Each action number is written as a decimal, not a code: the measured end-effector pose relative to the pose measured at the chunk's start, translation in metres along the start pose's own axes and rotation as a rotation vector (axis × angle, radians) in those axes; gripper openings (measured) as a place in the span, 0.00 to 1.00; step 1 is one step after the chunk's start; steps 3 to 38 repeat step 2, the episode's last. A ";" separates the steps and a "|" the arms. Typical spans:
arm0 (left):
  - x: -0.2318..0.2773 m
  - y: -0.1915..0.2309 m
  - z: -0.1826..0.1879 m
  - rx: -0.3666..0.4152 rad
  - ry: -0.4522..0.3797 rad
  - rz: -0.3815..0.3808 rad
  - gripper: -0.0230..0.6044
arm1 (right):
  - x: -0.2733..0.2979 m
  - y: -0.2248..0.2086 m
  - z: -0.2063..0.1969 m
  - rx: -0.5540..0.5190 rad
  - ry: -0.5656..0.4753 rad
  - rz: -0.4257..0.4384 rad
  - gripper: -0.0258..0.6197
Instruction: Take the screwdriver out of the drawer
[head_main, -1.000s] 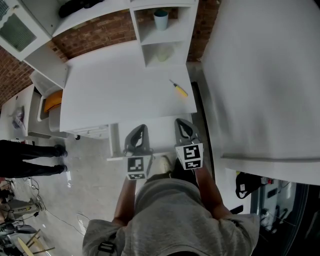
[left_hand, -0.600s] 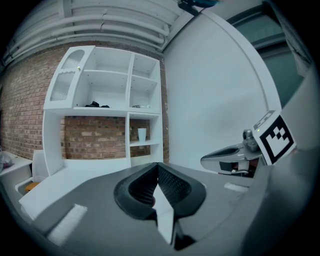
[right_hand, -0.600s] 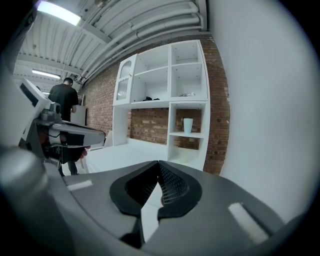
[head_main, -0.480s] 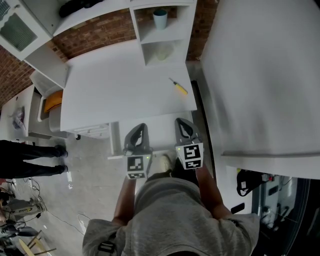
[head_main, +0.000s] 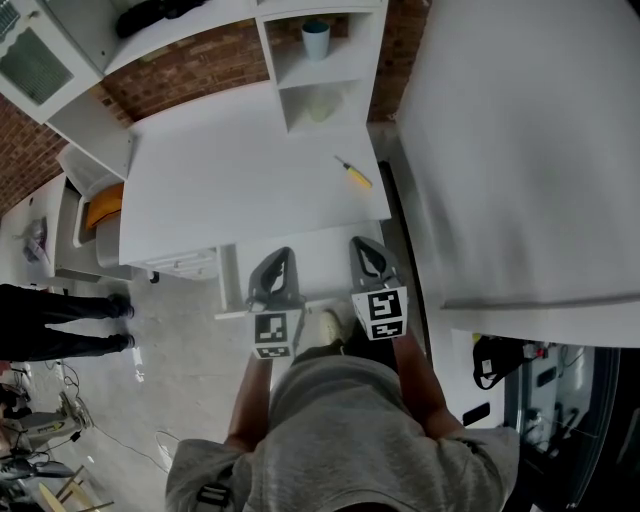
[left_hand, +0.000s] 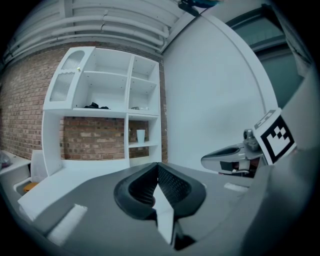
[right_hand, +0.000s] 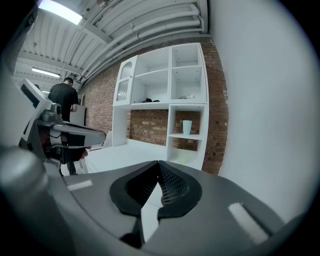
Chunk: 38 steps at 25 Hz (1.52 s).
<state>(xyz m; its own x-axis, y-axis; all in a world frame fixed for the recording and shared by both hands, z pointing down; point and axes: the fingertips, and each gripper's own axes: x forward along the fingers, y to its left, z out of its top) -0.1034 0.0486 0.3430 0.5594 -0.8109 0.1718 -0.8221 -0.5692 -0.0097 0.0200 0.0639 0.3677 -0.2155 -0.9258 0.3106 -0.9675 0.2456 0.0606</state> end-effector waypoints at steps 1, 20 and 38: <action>0.000 0.000 0.001 -0.001 -0.002 -0.002 0.06 | 0.000 0.000 0.001 -0.001 -0.001 -0.002 0.04; -0.001 0.000 0.001 -0.003 -0.005 -0.003 0.06 | -0.001 0.000 0.001 -0.001 -0.002 -0.003 0.04; -0.001 0.000 0.001 -0.003 -0.005 -0.003 0.06 | -0.001 0.000 0.001 -0.001 -0.002 -0.003 0.04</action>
